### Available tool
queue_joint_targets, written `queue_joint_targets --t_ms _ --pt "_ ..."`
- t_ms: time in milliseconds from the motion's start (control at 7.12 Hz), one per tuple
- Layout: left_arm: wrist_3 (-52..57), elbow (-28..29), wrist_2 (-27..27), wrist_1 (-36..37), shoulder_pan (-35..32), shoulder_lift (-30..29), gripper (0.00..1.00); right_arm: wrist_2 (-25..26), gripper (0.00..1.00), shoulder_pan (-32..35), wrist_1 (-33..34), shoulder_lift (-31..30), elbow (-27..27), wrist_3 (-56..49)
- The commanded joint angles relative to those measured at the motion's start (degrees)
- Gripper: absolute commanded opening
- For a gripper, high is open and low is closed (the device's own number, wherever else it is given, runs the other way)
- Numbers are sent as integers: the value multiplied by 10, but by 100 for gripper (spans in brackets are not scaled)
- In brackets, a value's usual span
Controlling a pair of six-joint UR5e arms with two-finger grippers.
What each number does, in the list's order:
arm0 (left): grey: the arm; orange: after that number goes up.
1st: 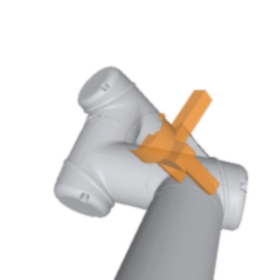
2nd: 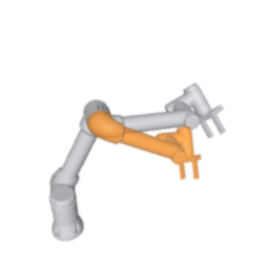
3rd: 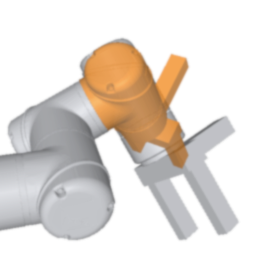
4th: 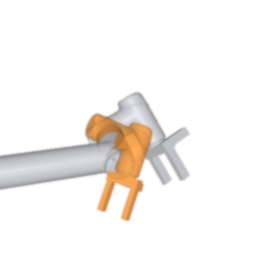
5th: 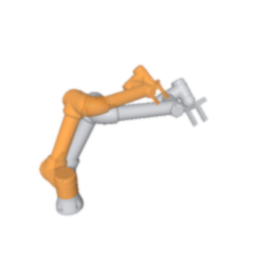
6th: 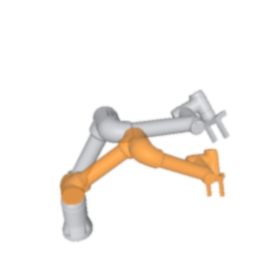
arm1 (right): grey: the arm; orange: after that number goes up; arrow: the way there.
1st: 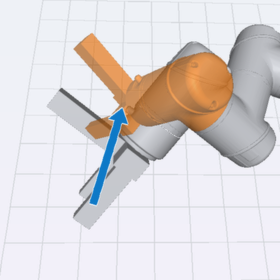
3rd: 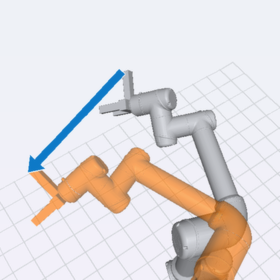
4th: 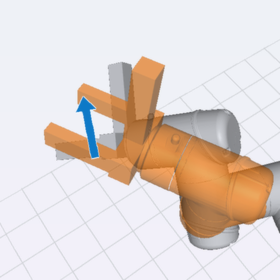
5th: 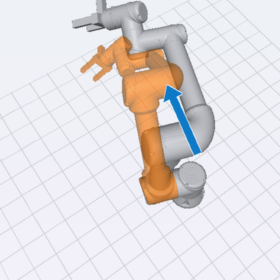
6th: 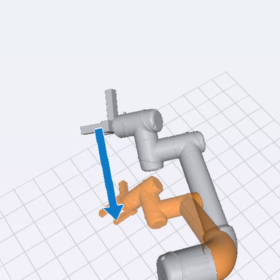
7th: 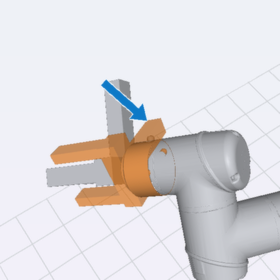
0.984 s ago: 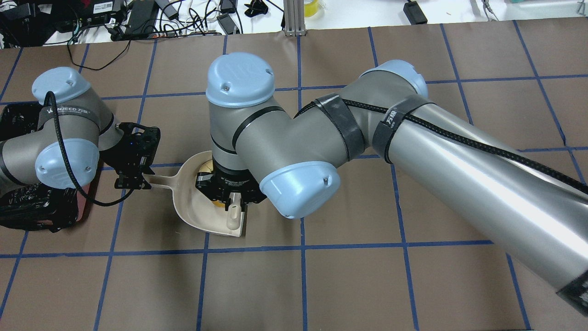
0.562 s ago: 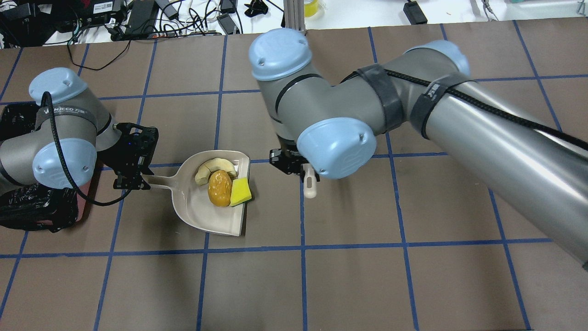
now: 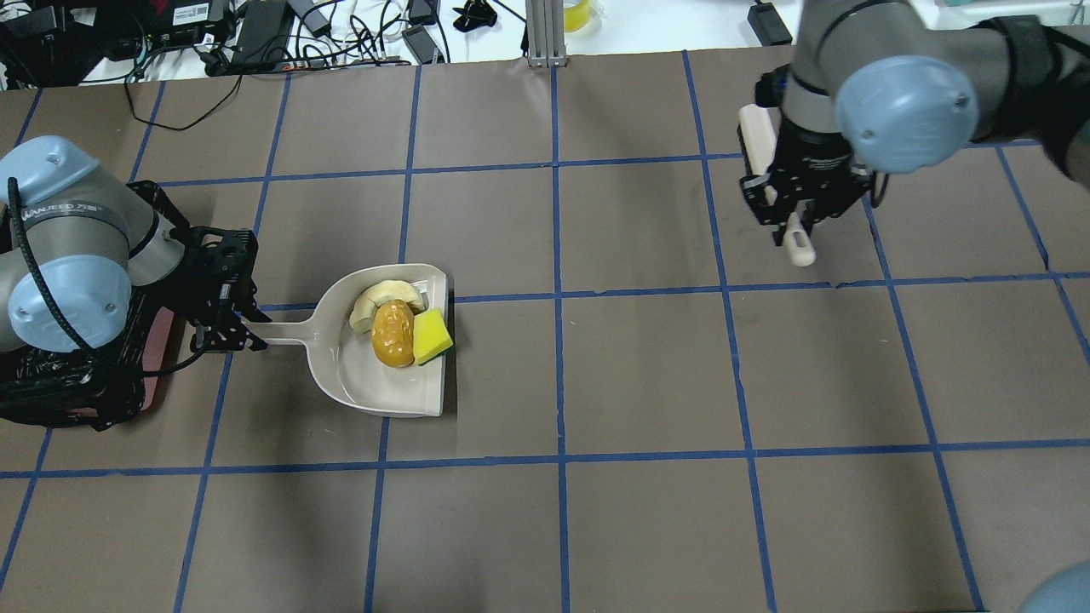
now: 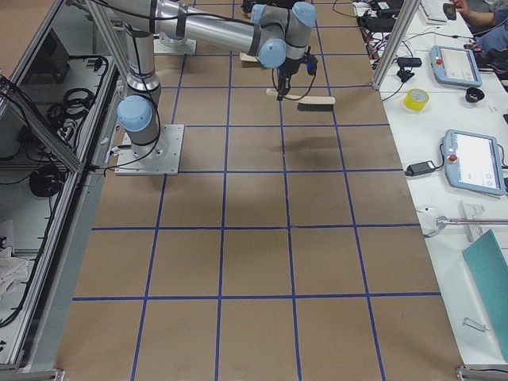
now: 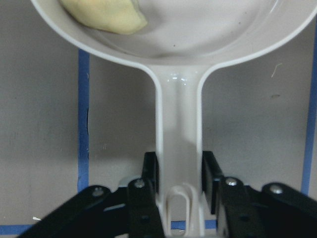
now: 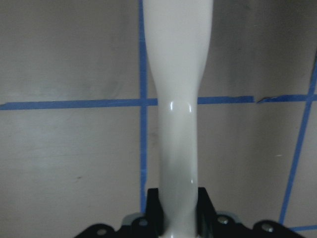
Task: Sweep and dump trash into bin
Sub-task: 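Carry the dustpan over the bin with the left gripper while the right returns the brush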
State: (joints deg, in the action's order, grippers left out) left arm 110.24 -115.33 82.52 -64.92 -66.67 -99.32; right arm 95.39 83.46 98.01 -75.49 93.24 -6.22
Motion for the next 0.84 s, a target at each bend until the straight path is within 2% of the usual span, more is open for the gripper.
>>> queue_joint_targets --t_ms 0,141,281,562,703 --pt "9 8 -28 -14 31 6 0 -12 0 -153 15 21 7 -120" --pt "8 23 -38 -20 51 7 0 -11 0 -169 59 39 26 -168" --pt "8 60 -66 -76 83 10 0 0 0 -169 117 45 42 -189" --pt "7 182 -82 -215 138 10 0 -9 0 -168 119 48 49 -186" --pt "0 217 -84 -261 176 8 0 -11 0 -167 119 49 57 -181"
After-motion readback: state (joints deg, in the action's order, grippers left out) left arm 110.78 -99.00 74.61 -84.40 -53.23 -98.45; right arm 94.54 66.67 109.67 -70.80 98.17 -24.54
